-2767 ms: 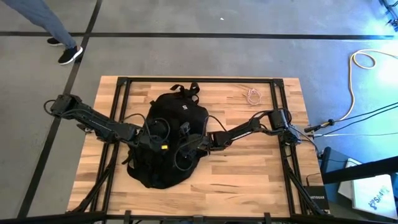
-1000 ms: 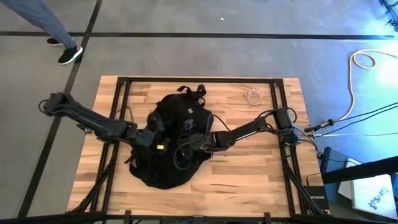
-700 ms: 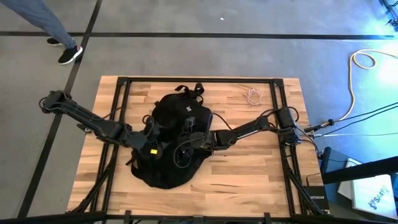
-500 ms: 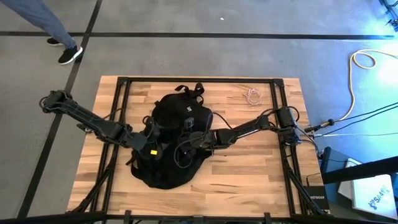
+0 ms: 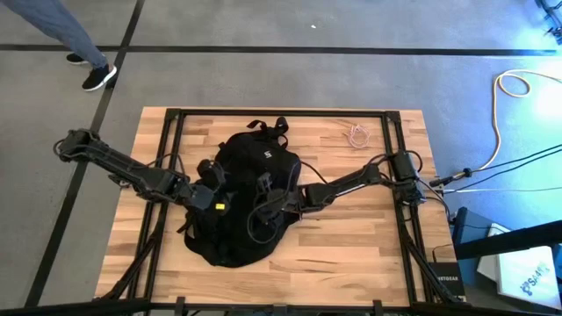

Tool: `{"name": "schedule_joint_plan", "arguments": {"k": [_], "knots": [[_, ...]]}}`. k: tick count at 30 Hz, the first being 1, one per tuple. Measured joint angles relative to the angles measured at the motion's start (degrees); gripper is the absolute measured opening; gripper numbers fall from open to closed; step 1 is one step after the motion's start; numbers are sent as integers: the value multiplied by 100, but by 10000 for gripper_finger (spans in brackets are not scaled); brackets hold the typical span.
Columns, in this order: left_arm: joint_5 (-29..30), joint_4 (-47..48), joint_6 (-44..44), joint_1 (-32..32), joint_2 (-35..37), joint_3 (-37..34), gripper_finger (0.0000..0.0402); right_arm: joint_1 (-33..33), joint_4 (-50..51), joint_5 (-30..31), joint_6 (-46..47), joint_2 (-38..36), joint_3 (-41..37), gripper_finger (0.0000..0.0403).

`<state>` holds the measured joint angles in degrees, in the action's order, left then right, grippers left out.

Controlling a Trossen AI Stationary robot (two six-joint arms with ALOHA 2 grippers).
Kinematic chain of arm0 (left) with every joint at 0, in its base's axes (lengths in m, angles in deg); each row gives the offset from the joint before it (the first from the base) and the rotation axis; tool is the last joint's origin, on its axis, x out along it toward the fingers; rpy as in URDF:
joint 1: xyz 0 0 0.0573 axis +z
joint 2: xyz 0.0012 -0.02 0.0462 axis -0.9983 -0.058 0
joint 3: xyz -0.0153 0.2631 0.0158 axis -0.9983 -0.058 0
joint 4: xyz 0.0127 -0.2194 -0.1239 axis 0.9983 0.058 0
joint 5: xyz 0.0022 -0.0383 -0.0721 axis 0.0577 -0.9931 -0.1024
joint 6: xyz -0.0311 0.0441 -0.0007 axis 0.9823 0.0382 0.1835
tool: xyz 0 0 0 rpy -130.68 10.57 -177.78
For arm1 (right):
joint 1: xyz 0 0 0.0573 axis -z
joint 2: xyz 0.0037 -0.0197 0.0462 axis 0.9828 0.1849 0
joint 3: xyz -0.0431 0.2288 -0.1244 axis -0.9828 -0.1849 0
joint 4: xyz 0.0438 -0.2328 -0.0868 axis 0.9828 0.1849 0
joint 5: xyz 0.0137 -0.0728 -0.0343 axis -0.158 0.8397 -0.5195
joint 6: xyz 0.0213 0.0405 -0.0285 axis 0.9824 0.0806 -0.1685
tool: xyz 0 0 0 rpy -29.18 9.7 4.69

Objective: Unpack backpack
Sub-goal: Remove the pink cellphone from the black backpack

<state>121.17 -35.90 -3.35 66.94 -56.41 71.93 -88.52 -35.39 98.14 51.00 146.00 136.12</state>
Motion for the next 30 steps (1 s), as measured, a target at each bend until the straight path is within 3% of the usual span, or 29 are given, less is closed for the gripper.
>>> {"name": "schedule_joint_plan", "arguments": {"k": [9,15,24,30], "knots": [[15,659,405,501,-240,0,310,221,10,-1,-168,34,-3,262],[-159,720,556,780,-774,0,310,254,-31,-516,-787,116,-7,242],[-458,114,401,945,-1543,0,310,261,-617,-297,-932,386,-3,260],[-689,-378,151,949,-1791,-2,310,274,-1028,-17,-939,402,-13,241]]}}
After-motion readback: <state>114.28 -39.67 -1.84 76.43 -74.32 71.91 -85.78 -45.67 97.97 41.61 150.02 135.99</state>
